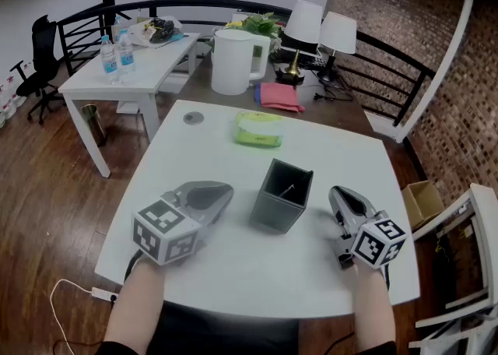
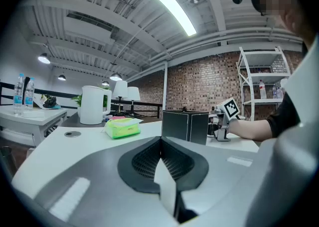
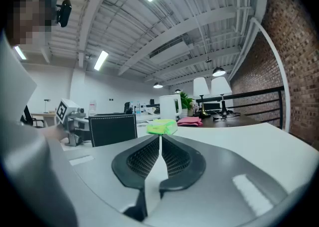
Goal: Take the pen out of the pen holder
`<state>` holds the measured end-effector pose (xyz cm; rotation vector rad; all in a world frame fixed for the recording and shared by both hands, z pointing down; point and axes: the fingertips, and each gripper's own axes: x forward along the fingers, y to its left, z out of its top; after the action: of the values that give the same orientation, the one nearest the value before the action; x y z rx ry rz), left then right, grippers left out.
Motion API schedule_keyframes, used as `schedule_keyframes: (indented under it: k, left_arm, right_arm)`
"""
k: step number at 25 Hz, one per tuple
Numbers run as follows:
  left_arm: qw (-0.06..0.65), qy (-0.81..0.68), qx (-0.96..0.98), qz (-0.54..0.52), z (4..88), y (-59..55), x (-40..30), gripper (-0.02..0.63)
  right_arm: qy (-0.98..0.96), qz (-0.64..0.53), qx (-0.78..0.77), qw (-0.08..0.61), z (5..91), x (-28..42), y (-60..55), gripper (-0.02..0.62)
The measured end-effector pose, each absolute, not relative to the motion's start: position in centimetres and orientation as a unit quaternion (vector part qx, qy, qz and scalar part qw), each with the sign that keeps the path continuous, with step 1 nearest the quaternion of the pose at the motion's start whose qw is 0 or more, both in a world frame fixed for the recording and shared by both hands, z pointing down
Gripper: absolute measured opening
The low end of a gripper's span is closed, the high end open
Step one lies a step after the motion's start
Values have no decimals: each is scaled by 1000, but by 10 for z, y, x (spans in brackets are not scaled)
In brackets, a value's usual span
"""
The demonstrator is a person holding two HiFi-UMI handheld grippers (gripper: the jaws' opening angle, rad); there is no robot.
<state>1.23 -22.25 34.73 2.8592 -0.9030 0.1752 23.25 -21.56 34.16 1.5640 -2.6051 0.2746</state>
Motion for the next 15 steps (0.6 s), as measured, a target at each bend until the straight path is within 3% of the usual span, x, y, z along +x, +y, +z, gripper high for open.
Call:
schedule_keyframes:
  k: [6, 9, 15]
  left_arm:
    - [68, -296, 951, 62, 347, -220, 10, 0]
    - [68, -297, 951, 62, 346, -221, 10, 0]
    - [69, -296, 951, 63, 347, -221, 11, 0]
  right_arm:
    - [-872, 81, 483, -15, 289, 210, -210, 58]
    - [-888, 107, 445, -42, 273, 193, -214, 109]
    - [-898, 135, 417, -22, 277, 172, -226, 138]
